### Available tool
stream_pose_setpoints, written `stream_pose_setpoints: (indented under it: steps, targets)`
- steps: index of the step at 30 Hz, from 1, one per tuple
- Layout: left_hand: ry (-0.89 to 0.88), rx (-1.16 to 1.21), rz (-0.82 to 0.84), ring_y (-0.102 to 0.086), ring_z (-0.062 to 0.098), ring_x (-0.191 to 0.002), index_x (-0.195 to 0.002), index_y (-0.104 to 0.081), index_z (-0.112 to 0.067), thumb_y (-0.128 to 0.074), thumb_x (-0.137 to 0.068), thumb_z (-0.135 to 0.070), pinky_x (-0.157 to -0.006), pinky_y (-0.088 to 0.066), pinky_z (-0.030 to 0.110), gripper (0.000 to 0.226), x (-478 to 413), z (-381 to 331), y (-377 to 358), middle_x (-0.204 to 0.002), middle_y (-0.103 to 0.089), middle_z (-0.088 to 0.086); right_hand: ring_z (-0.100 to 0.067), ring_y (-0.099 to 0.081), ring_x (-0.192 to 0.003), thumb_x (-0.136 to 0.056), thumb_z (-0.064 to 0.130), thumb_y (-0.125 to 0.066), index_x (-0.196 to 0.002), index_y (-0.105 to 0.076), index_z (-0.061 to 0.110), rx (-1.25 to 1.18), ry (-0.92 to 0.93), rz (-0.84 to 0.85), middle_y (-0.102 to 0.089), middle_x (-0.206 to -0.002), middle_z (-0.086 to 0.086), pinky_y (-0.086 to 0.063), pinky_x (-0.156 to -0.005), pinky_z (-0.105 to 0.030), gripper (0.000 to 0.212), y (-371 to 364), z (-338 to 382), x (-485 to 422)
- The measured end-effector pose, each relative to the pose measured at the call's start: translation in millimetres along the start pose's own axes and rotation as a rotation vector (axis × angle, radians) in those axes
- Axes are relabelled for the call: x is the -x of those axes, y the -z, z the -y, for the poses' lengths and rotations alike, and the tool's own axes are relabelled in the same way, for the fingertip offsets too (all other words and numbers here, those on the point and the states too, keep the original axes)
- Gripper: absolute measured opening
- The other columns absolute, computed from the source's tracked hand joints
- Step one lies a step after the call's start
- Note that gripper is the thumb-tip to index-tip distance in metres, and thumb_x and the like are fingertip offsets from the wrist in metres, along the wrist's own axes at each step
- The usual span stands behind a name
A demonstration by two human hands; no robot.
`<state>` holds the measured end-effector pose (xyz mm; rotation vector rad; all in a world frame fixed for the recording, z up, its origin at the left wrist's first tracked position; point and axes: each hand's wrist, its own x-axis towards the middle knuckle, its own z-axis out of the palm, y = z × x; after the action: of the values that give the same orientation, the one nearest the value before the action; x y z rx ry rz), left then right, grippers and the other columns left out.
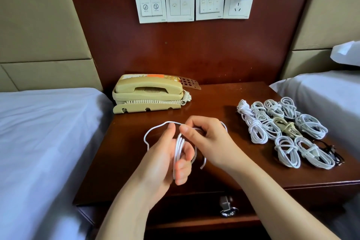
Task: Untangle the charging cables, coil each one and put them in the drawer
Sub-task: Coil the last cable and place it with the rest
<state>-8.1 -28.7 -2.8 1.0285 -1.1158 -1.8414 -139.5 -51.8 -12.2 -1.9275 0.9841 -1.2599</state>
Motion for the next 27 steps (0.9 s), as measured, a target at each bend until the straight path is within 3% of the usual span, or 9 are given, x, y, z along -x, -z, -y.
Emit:
stream_pose_setpoints:
  steps: [2,4,7,12,16,19,23,27]
  targets:
    - [-0.024,0.054,0.007,-0.025,0.008,-0.028,-0.045,-0.047,-0.011,-0.021,-0.097,-0.048,-0.031,-0.024,0.019,0.069,5.4,-0.2,2.1,-0.037,-0.026,-0.002,-0.001,-0.034,-0.055,-0.094,0.025,-0.053,-0.065,-0.053,0.003,-0.009,-0.039,0.047,-0.041,-0.056,0.006,-0.029,-0.053,-0.016,0.037,-0.9,-8.1,-1.3]
    - [-0.055,0.088,0.016,-0.023,0.006,-0.031,-0.048,-0.044,-0.012,-0.027,-0.098,-0.038,-0.032,-0.024,0.018,0.059,11.0,-1.5,3.5,-0.04,-0.024,-0.004,0.0,-0.039,-0.054,-0.098,0.02,-0.049,-0.062,-0.053,0.017,0.023,-0.077,0.104,-0.045,-0.054,0.016,-0.031,-0.057,-0.014,0.036,-3.4,-16.6,-1.0]
    - [-0.09,0.153,0.017,-0.021,0.004,-0.032,-0.049,-0.04,-0.015,-0.028,-0.1,-0.03,-0.033,-0.023,0.017,0.054,15.3,-6.2,6.4,-0.041,-0.023,-0.006,0.001,-0.04,-0.056,-0.099,0.021,-0.046,-0.062,-0.05,0.029,0.096,-0.096,0.151,-0.046,-0.055,0.018,-0.031,-0.059,-0.016,0.037,-7.3,-22.6,-1.0]
    - [-0.165,0.376,-0.098,-0.023,0.004,-0.028,-0.046,-0.04,-0.015,-0.026,-0.101,-0.028,-0.03,-0.023,0.016,0.059,11.9,-16.2,15.1,-0.039,-0.025,-0.006,-0.008,-0.041,-0.054,-0.099,0.023,-0.047,-0.068,-0.056,0.017,0.247,-0.117,0.334,-0.05,-0.058,0.004,-0.036,-0.055,-0.024,0.033,-13.5,-12.8,-0.3]
    - [-0.243,0.493,-0.275,-0.028,0.006,-0.026,-0.057,-0.034,-0.012,-0.023,-0.103,-0.031,-0.032,-0.024,0.01,0.051,4.0,-28.4,29.1,-0.035,-0.029,-0.006,-0.009,-0.052,-0.065,-0.097,0.025,-0.049,-0.078,-0.062,0.016,0.469,-0.089,0.469,-0.059,-0.069,0.007,-0.046,-0.065,-0.031,0.025,-20.6,1.7,8.3]
    - [-0.3,0.37,-0.393,-0.038,0.009,-0.029,-0.062,-0.039,-0.009,-0.025,-0.103,-0.031,-0.034,-0.033,0.012,0.048,-3.3,-24.3,35.6,-0.035,-0.038,-0.003,-0.012,-0.058,-0.074,-0.096,0.028,-0.049,-0.086,-0.065,0.019,0.515,-0.04,0.479,-0.065,-0.08,0.005,-0.048,-0.072,-0.038,0.021,-23.2,15.6,12.6]
    - [-0.371,0.043,-0.516,-0.049,0.01,-0.034,-0.065,-0.047,-0.005,-0.028,-0.103,-0.025,-0.038,-0.041,0.016,0.047,-9.0,-11.8,33.7,-0.037,-0.047,-0.002,-0.015,-0.054,-0.067,-0.094,0.028,-0.055,-0.081,-0.065,0.017,0.42,0.0,0.401,-0.062,-0.071,0.001,-0.044,-0.063,-0.031,0.019,-18.2,28.6,11.2]
    - [-0.353,-0.427,-0.578,-0.053,0.007,-0.042,-0.062,-0.057,-0.016,-0.034,-0.101,-0.027,-0.054,-0.039,0.025,0.047,-8.4,-4.1,32.6,-0.043,-0.056,-0.008,-0.014,-0.051,-0.064,-0.093,0.026,-0.056,-0.078,-0.064,0.02,0.32,0.029,0.255,-0.06,-0.069,0.001,-0.04,-0.06,-0.025,0.018,-16.8,26.3,9.9]
